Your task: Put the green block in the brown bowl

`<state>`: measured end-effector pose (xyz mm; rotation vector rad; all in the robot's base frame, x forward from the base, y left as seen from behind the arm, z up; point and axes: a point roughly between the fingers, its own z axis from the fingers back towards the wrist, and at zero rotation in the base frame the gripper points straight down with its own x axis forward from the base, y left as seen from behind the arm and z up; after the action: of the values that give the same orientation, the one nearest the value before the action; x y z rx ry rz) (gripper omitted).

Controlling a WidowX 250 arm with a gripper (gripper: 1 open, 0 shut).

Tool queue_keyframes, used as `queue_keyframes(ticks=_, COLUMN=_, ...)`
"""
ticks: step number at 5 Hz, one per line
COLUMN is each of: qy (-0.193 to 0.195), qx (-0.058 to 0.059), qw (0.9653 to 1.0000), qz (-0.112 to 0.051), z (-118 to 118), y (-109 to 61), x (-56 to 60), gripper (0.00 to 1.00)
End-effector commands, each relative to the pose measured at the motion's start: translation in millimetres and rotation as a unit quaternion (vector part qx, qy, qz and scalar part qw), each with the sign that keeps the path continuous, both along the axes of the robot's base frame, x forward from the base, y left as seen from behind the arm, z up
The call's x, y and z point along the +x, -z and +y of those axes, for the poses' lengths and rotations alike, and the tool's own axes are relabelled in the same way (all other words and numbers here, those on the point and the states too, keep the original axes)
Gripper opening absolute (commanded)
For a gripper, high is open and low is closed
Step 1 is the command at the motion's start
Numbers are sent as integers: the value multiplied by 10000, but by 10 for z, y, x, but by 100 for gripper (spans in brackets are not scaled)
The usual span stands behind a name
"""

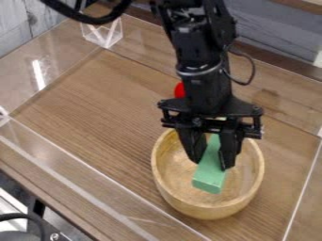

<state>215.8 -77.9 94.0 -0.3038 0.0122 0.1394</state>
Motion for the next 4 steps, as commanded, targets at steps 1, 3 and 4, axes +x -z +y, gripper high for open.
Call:
queue_keyframes(ticks=1, qy=101, qx=-81, qw=9995, qz=-272, z=33, y=-118, x=50, gripper=0)
queue_keyframes(ticks=3, qy=152, qx=-147, qw=9989, qz=-416, z=91, y=-153, x=79, gripper=0)
queue_keyframes(ticks=4, qy=189, qx=-187, qw=9985, qz=-469, z=111, y=-156, x=85, gripper=0)
